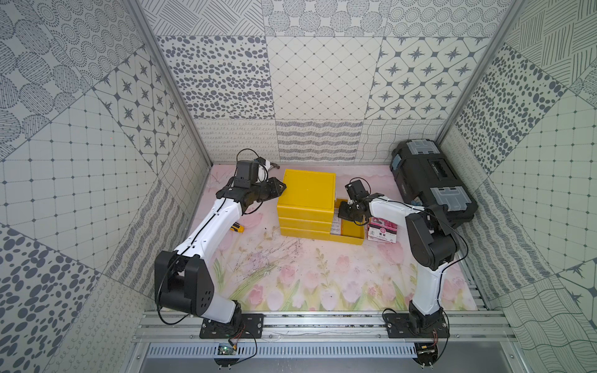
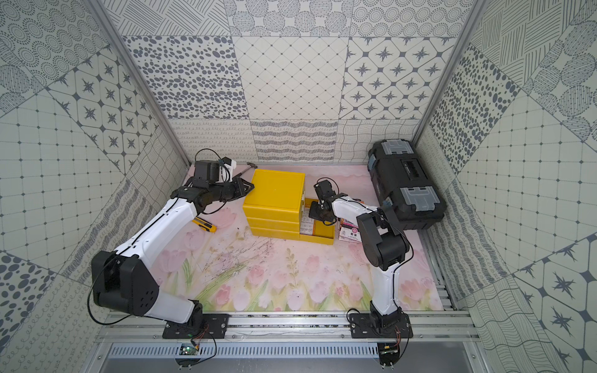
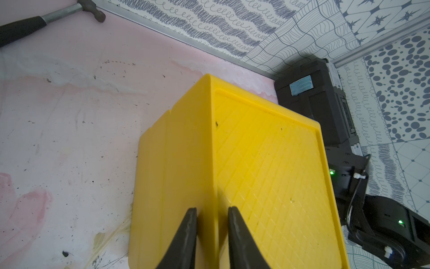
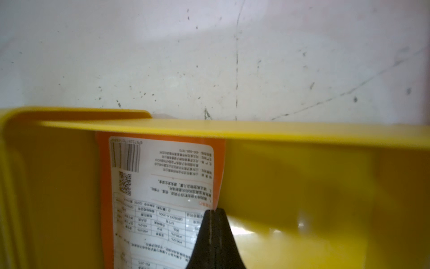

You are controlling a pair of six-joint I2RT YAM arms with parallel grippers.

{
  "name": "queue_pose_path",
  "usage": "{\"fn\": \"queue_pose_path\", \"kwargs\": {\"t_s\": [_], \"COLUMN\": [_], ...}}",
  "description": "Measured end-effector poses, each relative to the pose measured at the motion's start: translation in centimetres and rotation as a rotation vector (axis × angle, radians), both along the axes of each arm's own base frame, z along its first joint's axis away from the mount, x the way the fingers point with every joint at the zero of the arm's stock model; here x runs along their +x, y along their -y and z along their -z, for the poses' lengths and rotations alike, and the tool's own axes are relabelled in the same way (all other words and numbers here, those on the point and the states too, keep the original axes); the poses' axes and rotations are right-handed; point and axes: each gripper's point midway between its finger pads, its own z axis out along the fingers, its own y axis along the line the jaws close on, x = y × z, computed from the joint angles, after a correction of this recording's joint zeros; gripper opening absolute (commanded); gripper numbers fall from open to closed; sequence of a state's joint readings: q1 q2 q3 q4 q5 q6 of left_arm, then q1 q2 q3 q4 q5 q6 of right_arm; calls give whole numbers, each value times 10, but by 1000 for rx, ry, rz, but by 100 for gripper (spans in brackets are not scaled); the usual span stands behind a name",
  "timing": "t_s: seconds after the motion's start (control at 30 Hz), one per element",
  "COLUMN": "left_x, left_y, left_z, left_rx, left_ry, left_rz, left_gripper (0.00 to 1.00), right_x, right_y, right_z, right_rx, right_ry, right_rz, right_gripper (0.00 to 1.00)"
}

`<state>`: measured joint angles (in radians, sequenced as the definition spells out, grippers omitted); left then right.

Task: Take the seed bags out of the drawer
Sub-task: Pick up the seed packet from the drawer.

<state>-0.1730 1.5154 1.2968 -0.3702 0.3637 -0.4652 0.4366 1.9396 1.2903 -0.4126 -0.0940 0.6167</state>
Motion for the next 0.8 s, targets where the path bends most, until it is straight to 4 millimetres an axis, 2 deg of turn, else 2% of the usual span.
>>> {"fn": "queue_pose_path", "kwargs": {"t_s": [0.27,0.43,0.6,0.8], "left_x": [0,0,0,0], "left_y": [0,0,0,0], "left_z": [0,0,0,0], "left_rx": [0,0,0,0], "left_ry": [0,0,0,1], "left_rz": [0,0,0,0], "left_gripper": [25,25,25,25], "right_x": [-3,-7,-11,-21], "right_y": [2,13,34,76], "right_z": [-49,-68,-85,-103], "right_rx": [57,52,34,16], "right_ry": [67,89,99,116], "right_rz": [-4,-3,11,55], "right_gripper": [0,0,0,0]}}
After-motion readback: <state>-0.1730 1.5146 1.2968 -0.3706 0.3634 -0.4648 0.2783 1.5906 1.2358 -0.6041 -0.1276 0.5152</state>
